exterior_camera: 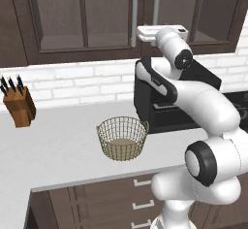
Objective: Open the cabinet, pick up the bread from the cabinet and place it in the basket. Then move the basket to the dining counter.
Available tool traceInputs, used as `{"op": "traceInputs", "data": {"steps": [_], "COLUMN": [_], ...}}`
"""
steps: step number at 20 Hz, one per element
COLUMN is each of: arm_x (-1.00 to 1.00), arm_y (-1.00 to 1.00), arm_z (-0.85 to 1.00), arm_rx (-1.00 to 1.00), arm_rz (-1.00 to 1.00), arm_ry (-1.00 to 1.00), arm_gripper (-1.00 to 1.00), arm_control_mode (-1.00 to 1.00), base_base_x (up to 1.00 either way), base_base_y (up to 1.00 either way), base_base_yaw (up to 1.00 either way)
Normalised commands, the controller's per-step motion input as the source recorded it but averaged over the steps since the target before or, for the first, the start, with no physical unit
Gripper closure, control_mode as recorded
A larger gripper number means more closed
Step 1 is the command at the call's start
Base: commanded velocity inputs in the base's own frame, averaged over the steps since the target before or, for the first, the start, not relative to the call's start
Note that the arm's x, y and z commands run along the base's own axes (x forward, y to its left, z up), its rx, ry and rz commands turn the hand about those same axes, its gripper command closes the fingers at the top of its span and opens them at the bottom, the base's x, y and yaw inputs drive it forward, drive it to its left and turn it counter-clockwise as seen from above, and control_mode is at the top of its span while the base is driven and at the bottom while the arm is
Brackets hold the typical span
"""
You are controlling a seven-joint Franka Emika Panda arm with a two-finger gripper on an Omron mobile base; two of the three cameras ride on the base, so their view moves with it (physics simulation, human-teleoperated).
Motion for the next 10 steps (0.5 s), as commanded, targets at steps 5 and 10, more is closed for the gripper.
{"op": "traceInputs", "data": {"steps": [5, 10], "arm_x": [0.0, -0.04], "arm_y": [0.0, 0.0], "arm_z": [0.0, 0.0], "arm_rx": [0.0, 0.0], "arm_rz": [0.0, 0.0], "arm_ry": [0.0, 0.0], "arm_gripper": [1.0, 1.0], "arm_control_mode": [-1.0, -1.0], "base_base_x": [0.0, 0.0], "base_base_y": [0.0, 0.0], "base_base_yaw": [0.0, 0.0]}}
